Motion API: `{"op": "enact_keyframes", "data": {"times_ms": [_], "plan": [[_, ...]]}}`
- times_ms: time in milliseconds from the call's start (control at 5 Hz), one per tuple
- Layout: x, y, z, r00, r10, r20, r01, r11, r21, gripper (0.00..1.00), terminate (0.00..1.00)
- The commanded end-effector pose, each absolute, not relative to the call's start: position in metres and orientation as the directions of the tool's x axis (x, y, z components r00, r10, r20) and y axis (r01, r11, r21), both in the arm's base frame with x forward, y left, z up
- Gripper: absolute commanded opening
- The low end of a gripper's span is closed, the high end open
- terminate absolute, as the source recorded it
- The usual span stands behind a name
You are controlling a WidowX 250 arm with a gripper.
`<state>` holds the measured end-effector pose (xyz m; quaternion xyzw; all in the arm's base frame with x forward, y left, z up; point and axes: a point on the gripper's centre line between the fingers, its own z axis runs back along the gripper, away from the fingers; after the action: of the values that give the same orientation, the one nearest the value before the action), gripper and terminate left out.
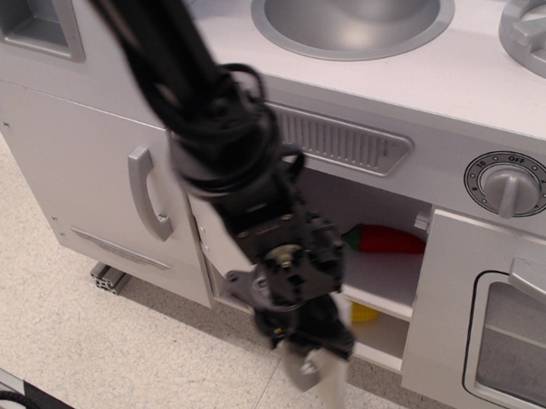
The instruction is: Open cabinet
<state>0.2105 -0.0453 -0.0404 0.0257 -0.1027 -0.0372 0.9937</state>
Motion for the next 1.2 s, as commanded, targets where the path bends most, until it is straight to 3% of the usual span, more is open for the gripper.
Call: {"op": "enact_keyframes", "data": {"times_ms": [0,200,400,600,1000], "plan": [[0.239,-0.051,0.067,0.939,-0.092,0.332,0.13,0.987,-0.095,1.0,0.0],[0.26,-0.058,0.094,0.931,-0.045,0.363,0.103,0.984,-0.144,1.0,0.0],[0.29,-0.064,0.084,0.939,-0.012,0.344,0.058,0.991,-0.123,1.0,0.0],[0.305,-0.066,0.048,0.955,-0.051,0.291,0.069,0.996,-0.05,1.0,0.0],[0.287,-0.052,0.0,0.971,-0.106,0.216,0.097,0.994,0.052,1.0,0.0]]}}
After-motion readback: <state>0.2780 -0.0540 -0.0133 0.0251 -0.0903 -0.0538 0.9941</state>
